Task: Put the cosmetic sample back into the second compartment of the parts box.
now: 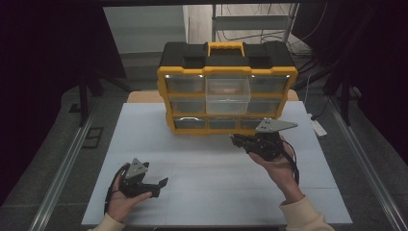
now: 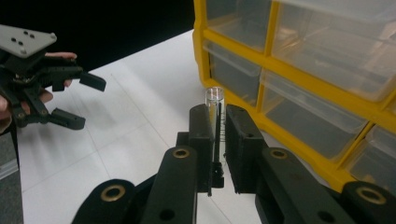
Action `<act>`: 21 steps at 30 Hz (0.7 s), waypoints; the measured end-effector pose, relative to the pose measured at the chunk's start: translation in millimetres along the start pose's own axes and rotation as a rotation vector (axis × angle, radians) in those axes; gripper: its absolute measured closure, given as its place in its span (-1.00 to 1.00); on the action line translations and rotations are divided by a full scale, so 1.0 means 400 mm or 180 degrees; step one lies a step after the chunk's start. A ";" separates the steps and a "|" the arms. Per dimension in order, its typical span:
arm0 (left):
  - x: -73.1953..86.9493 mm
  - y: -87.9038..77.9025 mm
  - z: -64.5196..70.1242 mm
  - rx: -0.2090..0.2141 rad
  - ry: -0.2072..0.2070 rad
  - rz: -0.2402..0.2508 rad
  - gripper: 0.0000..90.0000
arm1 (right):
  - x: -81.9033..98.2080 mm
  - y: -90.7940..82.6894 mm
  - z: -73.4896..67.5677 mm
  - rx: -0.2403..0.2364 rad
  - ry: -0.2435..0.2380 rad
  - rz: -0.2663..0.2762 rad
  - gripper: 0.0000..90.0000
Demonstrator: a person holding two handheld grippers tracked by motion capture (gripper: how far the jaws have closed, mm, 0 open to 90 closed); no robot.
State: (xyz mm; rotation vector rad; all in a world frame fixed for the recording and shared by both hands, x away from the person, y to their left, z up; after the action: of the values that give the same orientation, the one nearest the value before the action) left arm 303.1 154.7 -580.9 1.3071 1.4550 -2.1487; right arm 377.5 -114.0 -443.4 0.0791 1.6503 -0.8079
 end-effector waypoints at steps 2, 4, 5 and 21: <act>-0.001 0.000 0.000 -0.0003 -0.0008 0.0010 -0.82 | -0.003 -0.003 0.001 0.0015 0.0002 0.0013 0.81; -0.001 -0.001 -0.001 -0.0004 -0.0006 0.0012 -0.82 | -0.011 -0.009 0.000 0.0023 -0.0001 0.0048 0.81; -0.001 -0.001 -0.001 -0.0003 -0.0006 0.0011 -0.82 | -0.015 -0.014 0.000 0.0034 -0.0009 0.0060 0.81; -0.002 -0.002 -0.001 -0.0004 -0.0004 0.0020 -0.82 | -0.078 -0.071 -0.003 0.0145 -0.0066 0.0362 0.81</act>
State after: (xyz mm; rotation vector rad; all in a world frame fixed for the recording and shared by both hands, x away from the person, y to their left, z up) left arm 303.2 155.1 -579.9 1.3079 1.4494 -2.1440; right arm 371.2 -123.0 -402.8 0.1942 1.5934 -0.7571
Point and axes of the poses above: each handheld gripper's, and its own axes: y roughly forward along the jaws, x roughly out of its underside, z roughly to its right, the point moved 10 cm from there along y, roughly forward along the jaws, and after that the axes turned 3 degrees about -y, right-handed, at the moved point
